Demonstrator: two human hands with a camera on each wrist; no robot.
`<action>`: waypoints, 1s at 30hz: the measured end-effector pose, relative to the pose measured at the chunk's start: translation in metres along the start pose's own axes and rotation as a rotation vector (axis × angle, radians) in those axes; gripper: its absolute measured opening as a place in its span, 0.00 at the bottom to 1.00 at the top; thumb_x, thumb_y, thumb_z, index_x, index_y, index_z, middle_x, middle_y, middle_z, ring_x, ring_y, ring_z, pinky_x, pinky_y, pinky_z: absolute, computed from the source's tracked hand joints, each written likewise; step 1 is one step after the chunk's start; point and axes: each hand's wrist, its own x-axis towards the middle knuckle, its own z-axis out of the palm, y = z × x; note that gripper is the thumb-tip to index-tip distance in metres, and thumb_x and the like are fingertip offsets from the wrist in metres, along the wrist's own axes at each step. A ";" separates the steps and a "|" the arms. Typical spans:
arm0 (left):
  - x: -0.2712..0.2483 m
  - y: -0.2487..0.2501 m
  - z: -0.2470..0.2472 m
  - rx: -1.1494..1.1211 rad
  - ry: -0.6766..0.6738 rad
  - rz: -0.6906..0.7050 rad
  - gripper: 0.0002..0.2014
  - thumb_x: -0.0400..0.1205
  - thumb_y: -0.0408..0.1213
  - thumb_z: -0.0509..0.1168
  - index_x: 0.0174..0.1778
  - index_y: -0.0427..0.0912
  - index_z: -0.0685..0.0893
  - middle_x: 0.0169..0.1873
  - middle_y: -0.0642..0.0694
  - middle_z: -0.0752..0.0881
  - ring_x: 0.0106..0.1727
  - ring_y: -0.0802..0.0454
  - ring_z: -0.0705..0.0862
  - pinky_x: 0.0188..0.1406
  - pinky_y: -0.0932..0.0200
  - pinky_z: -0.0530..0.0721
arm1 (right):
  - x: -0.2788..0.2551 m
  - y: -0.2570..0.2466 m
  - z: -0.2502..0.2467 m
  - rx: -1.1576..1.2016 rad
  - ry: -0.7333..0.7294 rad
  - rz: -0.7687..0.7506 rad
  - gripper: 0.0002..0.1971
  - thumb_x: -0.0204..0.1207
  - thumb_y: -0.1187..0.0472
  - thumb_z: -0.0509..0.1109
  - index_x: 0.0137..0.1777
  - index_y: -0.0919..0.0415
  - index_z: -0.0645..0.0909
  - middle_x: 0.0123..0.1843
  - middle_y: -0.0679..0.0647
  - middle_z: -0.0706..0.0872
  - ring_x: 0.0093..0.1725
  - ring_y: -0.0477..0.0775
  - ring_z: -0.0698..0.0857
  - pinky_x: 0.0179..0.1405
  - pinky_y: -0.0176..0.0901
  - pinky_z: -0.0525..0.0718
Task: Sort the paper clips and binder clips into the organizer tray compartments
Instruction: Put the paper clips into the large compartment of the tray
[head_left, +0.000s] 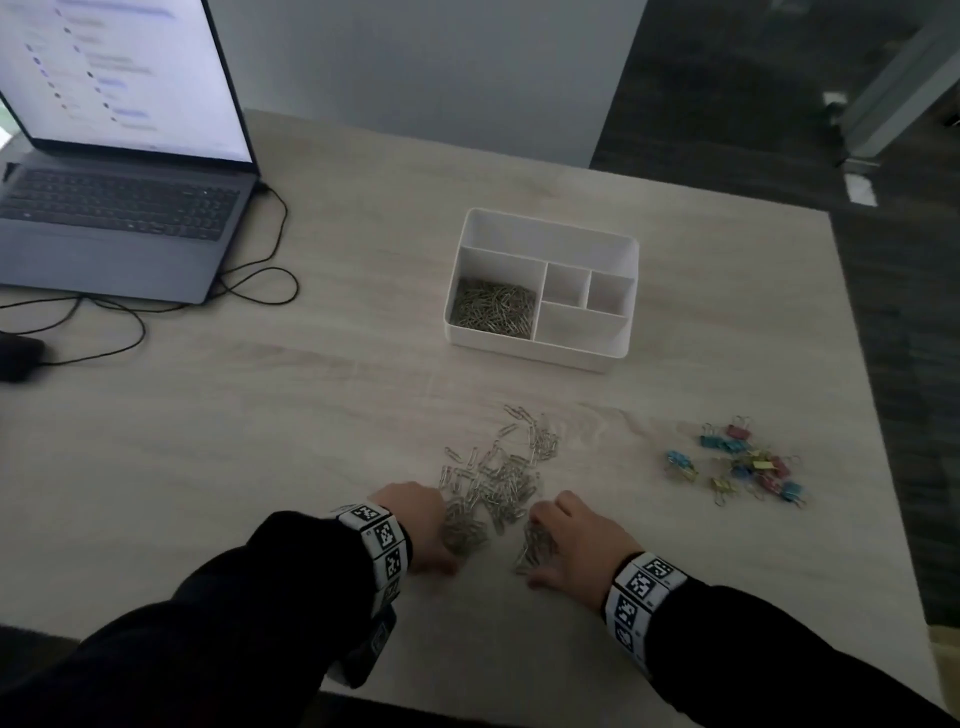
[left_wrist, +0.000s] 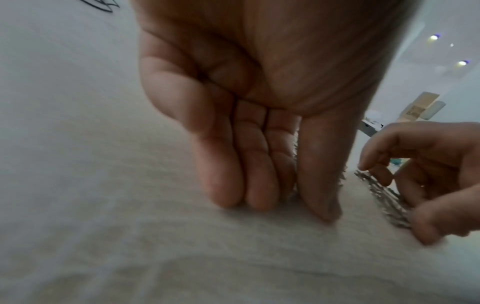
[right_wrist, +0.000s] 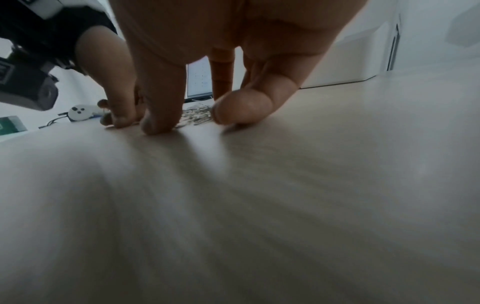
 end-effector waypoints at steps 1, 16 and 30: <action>0.002 0.003 0.001 -0.026 0.029 -0.012 0.28 0.64 0.66 0.69 0.35 0.41 0.81 0.37 0.43 0.88 0.41 0.42 0.87 0.38 0.58 0.83 | 0.003 -0.004 0.001 0.012 0.010 0.007 0.33 0.67 0.36 0.73 0.67 0.48 0.67 0.62 0.51 0.70 0.56 0.59 0.82 0.55 0.49 0.82; 0.009 -0.018 -0.009 -0.495 0.552 0.017 0.06 0.76 0.46 0.67 0.38 0.51 0.78 0.35 0.54 0.78 0.43 0.47 0.81 0.39 0.58 0.73 | 0.018 0.012 -0.030 0.344 0.364 0.207 0.11 0.76 0.59 0.65 0.58 0.54 0.77 0.56 0.51 0.74 0.45 0.46 0.77 0.57 0.44 0.80; 0.008 0.005 0.002 -0.492 0.478 0.172 0.27 0.75 0.34 0.62 0.72 0.46 0.75 0.64 0.44 0.75 0.64 0.44 0.77 0.69 0.55 0.74 | 0.035 -0.003 -0.030 0.241 0.366 0.132 0.26 0.72 0.59 0.64 0.73 0.55 0.74 0.64 0.53 0.72 0.63 0.56 0.75 0.70 0.52 0.75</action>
